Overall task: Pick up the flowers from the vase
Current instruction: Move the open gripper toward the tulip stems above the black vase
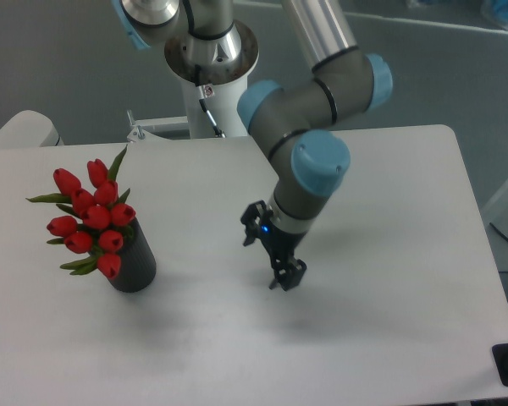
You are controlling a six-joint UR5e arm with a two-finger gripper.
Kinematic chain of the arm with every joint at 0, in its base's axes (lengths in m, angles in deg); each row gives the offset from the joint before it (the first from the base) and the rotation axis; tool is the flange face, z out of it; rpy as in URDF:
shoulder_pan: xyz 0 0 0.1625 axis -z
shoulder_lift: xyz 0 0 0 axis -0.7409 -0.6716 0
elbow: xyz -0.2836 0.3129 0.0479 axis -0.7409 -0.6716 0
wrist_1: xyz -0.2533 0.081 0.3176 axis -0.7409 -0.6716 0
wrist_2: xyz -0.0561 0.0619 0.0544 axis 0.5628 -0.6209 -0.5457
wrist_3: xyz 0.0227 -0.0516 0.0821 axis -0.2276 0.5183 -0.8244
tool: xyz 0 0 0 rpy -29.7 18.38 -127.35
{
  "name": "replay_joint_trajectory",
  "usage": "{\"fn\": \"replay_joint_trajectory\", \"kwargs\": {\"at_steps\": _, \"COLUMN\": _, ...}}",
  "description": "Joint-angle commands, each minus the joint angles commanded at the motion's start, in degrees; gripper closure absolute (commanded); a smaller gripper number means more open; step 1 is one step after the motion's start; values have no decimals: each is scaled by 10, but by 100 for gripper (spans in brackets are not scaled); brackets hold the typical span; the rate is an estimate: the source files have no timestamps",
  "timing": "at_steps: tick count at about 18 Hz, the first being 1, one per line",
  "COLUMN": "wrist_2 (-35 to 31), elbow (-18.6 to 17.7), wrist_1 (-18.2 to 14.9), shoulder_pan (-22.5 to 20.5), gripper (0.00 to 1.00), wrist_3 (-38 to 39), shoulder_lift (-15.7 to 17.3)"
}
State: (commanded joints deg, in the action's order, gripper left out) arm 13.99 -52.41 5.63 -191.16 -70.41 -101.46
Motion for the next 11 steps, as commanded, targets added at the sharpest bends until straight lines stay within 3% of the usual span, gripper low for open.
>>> {"fn": "replay_joint_trajectory", "kwargs": {"at_steps": 6, "wrist_2": 96, "elbow": -57, "wrist_1": -1, "shoulder_pan": -5, "gripper": 0, "wrist_3": 0, "shoulder_lift": 60}}
{"fn": "replay_joint_trajectory", "kwargs": {"at_steps": 11, "wrist_2": 183, "elbow": -83, "wrist_1": -4, "shoulder_pan": -11, "gripper": 0, "wrist_3": 5, "shoulder_lift": 71}}
